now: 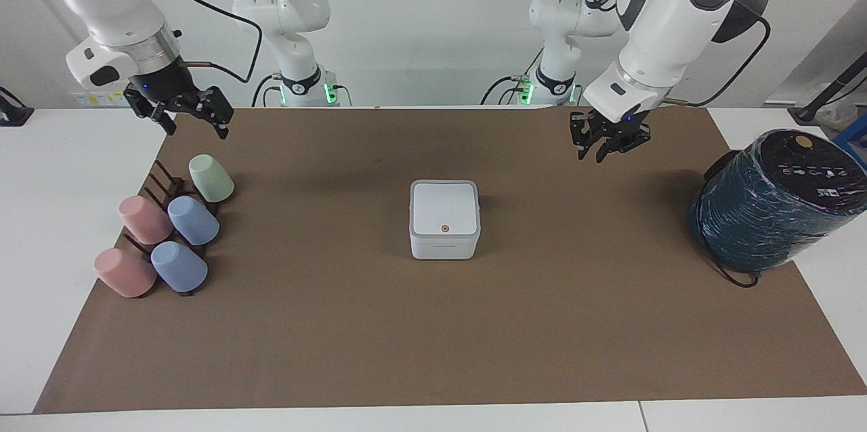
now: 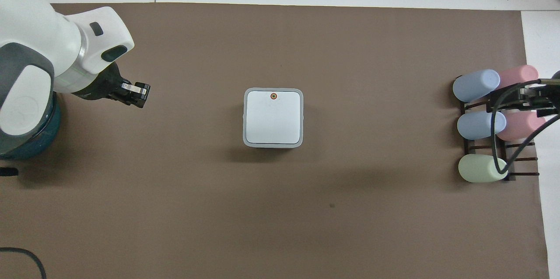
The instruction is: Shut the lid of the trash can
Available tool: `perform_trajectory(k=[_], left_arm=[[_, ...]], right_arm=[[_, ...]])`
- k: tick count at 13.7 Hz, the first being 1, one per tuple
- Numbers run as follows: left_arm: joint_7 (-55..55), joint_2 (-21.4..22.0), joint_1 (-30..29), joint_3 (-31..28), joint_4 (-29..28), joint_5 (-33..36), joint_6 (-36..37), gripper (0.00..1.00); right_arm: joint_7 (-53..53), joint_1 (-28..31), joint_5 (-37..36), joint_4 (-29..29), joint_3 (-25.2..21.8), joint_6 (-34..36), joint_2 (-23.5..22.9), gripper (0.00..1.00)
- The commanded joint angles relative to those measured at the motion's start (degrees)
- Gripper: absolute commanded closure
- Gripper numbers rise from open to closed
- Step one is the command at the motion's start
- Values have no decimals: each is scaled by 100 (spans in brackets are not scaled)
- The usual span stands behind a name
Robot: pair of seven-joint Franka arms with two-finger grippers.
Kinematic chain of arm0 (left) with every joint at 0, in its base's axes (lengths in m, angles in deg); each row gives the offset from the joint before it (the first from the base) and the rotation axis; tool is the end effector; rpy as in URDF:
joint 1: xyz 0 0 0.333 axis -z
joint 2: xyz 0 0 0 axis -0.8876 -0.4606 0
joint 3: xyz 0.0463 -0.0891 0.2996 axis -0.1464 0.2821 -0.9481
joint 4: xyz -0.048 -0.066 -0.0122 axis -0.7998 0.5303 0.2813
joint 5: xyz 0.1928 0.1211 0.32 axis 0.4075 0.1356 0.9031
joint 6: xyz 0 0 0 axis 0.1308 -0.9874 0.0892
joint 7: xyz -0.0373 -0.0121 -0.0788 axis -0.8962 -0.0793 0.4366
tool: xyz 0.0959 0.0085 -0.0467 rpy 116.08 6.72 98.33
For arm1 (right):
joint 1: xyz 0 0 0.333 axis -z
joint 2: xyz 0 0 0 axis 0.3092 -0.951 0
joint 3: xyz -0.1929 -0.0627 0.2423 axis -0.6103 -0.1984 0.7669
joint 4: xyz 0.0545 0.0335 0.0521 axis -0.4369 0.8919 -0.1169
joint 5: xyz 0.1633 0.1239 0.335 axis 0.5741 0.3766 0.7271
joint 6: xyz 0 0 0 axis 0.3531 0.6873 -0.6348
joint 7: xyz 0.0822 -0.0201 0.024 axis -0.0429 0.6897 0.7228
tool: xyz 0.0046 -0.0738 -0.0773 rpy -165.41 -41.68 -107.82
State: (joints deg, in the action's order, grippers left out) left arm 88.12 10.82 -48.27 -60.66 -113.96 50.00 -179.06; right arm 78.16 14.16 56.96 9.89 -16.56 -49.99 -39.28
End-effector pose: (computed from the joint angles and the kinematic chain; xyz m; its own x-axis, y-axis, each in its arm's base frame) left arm 0.5705 -0.1668 0.5859 0.9601 -0.2750 -0.0509 -0.2722 -0.9607 0.0544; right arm 0.5504 -0.0232 0.6127 0.9933 -0.1144 -0.0192 -0.1141 -0.9934 0.0150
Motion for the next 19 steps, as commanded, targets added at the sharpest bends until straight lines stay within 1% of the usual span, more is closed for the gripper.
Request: perform_trajectory(k=[1,8,16,19], left_arm=[[-35,95,11,35,-89,79,-112,0],[0,103,20,43,-81,71,-209,0],[-184,147,-454,-18,-28,106,54,0],[-404,156,-490,-44,51,219,309,0]], right_arm=[[58,95,22,80,70,38,94,0],[58,104,13,80,70,38,94,0],[49,95,22,80,70,38,94,0],[49,95,22,80,70,38,94,0]])
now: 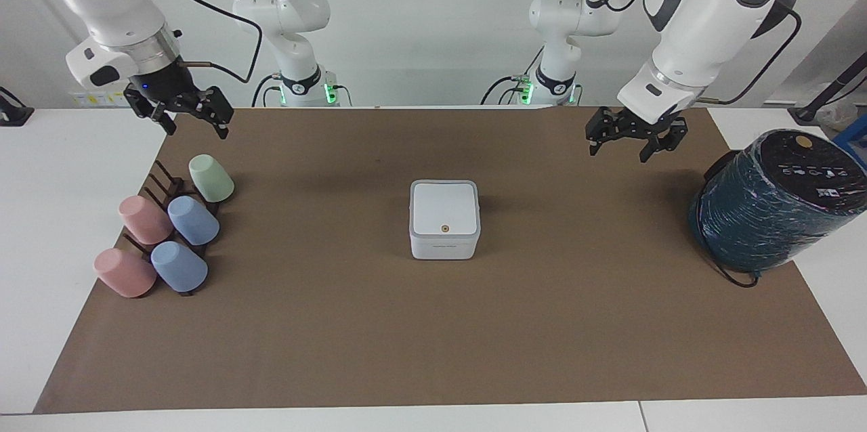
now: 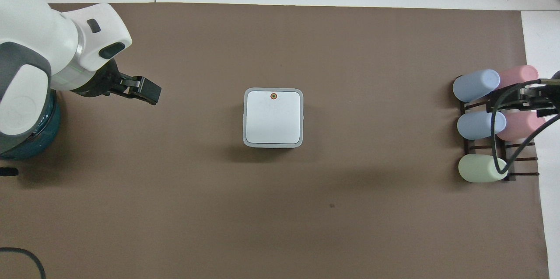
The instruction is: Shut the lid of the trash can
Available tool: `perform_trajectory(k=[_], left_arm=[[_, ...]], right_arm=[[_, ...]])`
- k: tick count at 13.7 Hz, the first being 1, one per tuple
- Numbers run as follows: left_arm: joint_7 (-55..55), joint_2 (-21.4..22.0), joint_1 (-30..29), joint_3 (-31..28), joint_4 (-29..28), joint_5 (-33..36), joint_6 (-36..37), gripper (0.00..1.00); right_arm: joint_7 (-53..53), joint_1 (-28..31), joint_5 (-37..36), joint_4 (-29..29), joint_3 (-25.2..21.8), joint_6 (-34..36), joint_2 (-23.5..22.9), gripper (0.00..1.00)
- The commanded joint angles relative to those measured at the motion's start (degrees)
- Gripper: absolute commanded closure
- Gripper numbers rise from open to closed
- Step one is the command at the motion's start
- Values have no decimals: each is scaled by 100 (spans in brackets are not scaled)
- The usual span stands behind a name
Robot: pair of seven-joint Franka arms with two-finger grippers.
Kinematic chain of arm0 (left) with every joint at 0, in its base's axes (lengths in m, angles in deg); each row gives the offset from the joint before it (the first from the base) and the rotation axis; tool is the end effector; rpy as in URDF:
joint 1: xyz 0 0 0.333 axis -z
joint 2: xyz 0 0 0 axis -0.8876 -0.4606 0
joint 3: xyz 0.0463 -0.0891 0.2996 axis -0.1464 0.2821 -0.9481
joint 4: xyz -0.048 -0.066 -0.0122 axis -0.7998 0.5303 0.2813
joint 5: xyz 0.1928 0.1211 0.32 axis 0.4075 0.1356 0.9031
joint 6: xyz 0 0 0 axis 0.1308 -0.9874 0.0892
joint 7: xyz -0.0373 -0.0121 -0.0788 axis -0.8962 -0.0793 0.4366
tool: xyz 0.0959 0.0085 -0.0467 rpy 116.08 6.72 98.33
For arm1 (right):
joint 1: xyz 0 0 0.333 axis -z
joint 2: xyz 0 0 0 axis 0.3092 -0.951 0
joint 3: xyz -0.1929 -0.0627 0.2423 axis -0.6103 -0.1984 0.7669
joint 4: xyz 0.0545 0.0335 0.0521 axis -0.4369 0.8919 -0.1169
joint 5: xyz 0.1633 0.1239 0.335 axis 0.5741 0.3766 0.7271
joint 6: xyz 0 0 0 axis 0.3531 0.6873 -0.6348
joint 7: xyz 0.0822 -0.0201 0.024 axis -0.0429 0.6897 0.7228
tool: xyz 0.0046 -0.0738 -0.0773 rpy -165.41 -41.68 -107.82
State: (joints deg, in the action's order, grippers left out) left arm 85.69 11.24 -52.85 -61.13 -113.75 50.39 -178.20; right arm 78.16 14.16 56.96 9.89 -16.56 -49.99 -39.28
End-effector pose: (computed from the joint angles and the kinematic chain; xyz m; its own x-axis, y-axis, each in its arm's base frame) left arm 0.5797 -0.1150 0.5907 0.9714 -0.2315 -0.0529 -0.2290 -0.9722 0.0487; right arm 0.5504 -0.0232 0.6127 0.9933 -0.1144 -0.0192 -0.1141 -0.9934 0.0150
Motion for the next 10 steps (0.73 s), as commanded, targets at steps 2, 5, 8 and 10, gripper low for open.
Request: perform_trajectory(k=[2,5,8,10], left_arm=[[-161,113,-31,11,118,269,355,0],[-169,148,-22,38,109,260,347,0],[-169,149,-22,46,109,260,330,0],[-169,149,-22,46,109,242,295,0]], right_arm=[[58,104,13,80,70,38,94,0],[58,95,22,80,70,38,94,0],[58,104,22,80,70,38,94,0],[49,95,22,80,70,38,94,0]])
